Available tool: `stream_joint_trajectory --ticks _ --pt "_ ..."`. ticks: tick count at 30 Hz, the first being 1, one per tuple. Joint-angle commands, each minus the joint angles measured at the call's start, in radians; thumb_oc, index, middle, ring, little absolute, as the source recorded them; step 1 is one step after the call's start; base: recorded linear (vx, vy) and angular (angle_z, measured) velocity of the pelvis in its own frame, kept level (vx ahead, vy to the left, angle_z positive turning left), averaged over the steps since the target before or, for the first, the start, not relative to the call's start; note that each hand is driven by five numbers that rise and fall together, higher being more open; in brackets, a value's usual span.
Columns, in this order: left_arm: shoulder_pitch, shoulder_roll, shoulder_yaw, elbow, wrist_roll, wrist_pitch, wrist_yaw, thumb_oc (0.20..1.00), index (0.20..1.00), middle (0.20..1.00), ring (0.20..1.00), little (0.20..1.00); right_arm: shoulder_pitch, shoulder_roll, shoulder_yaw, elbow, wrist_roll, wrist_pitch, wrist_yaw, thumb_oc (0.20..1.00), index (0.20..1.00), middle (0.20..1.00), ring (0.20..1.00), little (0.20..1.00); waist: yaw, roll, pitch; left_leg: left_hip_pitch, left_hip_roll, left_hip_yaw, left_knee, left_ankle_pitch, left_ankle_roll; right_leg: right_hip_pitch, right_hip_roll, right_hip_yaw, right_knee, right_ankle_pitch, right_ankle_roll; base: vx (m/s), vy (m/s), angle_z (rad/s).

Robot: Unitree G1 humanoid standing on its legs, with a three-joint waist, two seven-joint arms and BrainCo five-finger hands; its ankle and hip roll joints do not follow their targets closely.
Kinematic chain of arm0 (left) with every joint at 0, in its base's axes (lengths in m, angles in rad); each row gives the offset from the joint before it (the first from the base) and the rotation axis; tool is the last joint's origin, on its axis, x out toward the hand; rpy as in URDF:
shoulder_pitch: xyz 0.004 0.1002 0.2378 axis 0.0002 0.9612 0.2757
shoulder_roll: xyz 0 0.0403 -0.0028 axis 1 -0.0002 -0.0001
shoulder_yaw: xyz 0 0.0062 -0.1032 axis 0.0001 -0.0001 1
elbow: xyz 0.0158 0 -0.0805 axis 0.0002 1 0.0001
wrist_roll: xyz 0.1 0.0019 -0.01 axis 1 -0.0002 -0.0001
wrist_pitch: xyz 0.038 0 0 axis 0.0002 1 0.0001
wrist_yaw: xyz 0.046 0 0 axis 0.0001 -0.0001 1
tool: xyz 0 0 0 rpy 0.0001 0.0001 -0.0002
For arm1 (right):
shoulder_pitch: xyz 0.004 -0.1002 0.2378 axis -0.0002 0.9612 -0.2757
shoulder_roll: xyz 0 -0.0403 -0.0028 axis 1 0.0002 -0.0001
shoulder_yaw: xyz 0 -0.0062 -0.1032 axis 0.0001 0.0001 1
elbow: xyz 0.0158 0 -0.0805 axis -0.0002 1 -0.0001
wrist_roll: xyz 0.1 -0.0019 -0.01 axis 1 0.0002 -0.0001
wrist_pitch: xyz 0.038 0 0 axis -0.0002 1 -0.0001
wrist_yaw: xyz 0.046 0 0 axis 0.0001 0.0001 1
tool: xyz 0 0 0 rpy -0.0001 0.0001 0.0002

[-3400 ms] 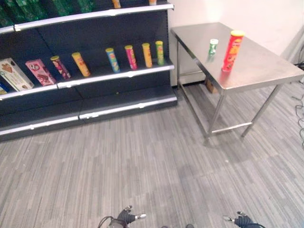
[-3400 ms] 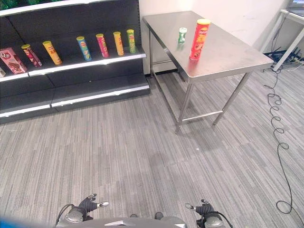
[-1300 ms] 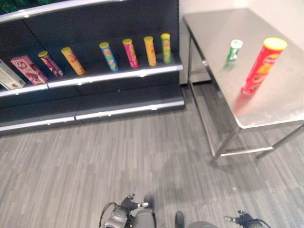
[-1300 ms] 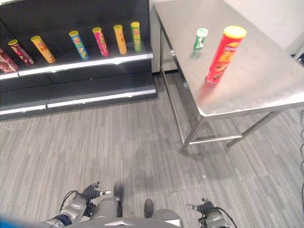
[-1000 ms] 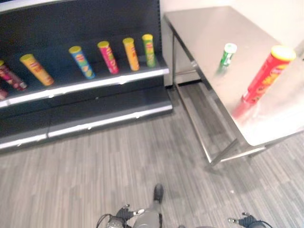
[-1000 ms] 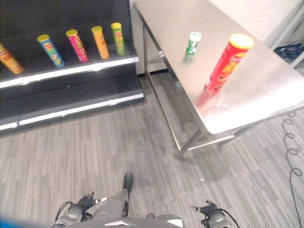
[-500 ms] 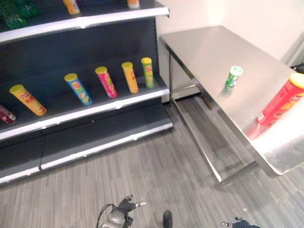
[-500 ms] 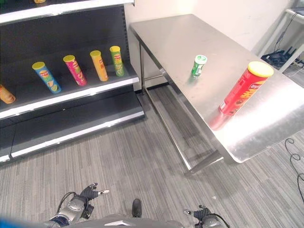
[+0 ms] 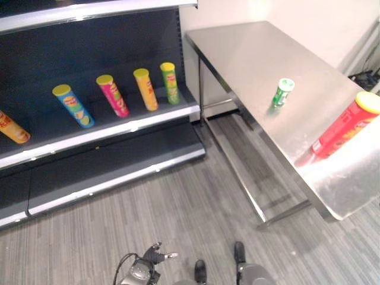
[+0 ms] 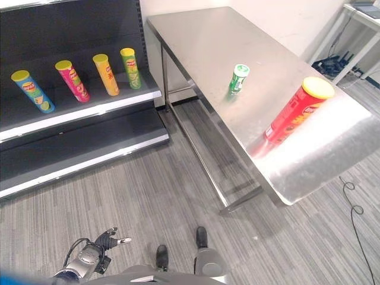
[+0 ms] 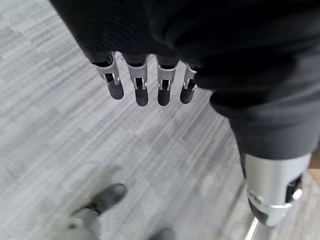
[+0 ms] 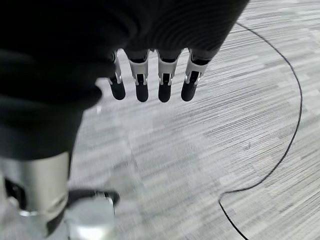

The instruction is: Put the goods on the table back onto the shelves and tidy them up.

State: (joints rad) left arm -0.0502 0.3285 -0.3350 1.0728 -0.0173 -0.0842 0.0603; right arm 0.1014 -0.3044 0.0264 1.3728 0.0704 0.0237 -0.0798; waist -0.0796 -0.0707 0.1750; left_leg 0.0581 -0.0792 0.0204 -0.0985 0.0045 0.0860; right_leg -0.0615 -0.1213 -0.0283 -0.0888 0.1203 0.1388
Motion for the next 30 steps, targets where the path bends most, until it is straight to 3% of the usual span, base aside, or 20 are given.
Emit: stream_joint_trajectory --ticks 1,6,15,18,19,23,24,30 --pt "-0.040 0.028 0.034 -0.082 0.001 -0.023 -0.031 1.000 1.000 1.000 1.000 1.000 -0.022 -0.120 -0.048 0.065 0.087 0.018 -0.016 1.000 1.000 1.000 1.000 1.000 -0.019 0.032 0.014 -0.006 0.070 0.036 0.024 -0.056 -0.108 0.053 0.025 0.013 0.051 -0.109 0.016 0.06 -0.067 0.07" --pt "0.001 0.047 0.045 -0.164 -0.005 -0.016 -0.068 1.000 1.000 1.000 1.000 1.000 0.042 -0.210 -0.198 0.103 0.174 0.016 -0.017 1.000 1.000 1.000 1.000 1.000 -0.029 0.024 -0.009 0.016 0.087 0.039 0.017 -0.062 -0.124 0.097 0.035 -0.001 0.029 -0.122 0.011 0.07 -0.066 0.04" --pt "0.020 0.048 0.075 -0.167 0.013 -0.004 -0.072 1.000 1.000 1.000 1.000 1.000 0.131 -0.547 -0.523 -0.009 0.192 -0.009 -0.094 1.000 1.000 1.000 1.000 1.000 -0.063 0.020 -0.038 0.041 0.107 0.045 0.011 -0.079 -0.143 0.126 0.045 -0.006 0.016 -0.141 0.013 0.04 -0.023 0.01" --pt "0.020 0.037 0.082 -0.152 0.014 -0.003 -0.062 1.000 1.000 1.000 1.000 1.000 0.181 -0.645 -0.626 -0.180 0.140 -0.016 -0.139 1.000 1.000 1.000 1.000 1.000 -0.072 0.021 -0.042 0.044 0.111 0.049 0.011 -0.081 -0.146 0.130 0.046 -0.001 0.014 -0.143 0.014 0.01 -0.006 -0.03" --pt "0.035 0.031 0.094 -0.167 0.010 -0.002 -0.060 1.000 1.000 1.000 1.000 1.000 0.216 -0.685 -0.701 -0.374 0.096 -0.035 -0.186 1.000 1.000 1.000 1.000 1.000 -0.079 0.022 -0.045 0.046 0.112 0.052 0.011 -0.084 -0.146 0.129 0.048 0.003 0.013 -0.146 0.014 0.00 0.000 0.00" --pt "0.053 0.024 0.101 -0.179 0.005 -0.004 -0.053 1.000 1.000 1.000 1.000 1.000 0.224 -0.730 -0.778 -0.604 0.043 -0.070 -0.256 1.000 1.000 1.000 1.000 1.000 -0.078 0.030 -0.044 0.050 0.115 0.056 0.011 -0.088 -0.147 0.132 0.048 0.006 0.015 -0.151 0.013 0.00 0.000 -0.01" --pt "0.064 0.019 0.111 -0.170 -0.011 -0.003 -0.050 1.000 1.000 1.000 1.000 1.000 0.183 -0.760 -0.783 -0.742 0.036 -0.113 -0.266 1.000 1.000 1.000 1.000 1.000 -0.075 0.032 -0.044 0.053 0.118 0.062 0.011 -0.090 -0.148 0.135 0.050 0.007 0.013 -0.155 0.012 0.00 0.000 0.00" --pt "0.086 0.020 0.117 -0.181 -0.013 -0.005 -0.062 1.000 1.000 1.000 1.000 1.000 0.113 -0.821 -0.691 -0.976 -0.021 -0.159 -0.177 1.000 1.000 1.000 1.000 1.000 -0.059 0.027 -0.048 0.056 0.124 0.067 0.011 -0.087 -0.151 0.142 0.052 0.005 0.011 -0.157 0.007 -0.01 -0.007 -0.03"
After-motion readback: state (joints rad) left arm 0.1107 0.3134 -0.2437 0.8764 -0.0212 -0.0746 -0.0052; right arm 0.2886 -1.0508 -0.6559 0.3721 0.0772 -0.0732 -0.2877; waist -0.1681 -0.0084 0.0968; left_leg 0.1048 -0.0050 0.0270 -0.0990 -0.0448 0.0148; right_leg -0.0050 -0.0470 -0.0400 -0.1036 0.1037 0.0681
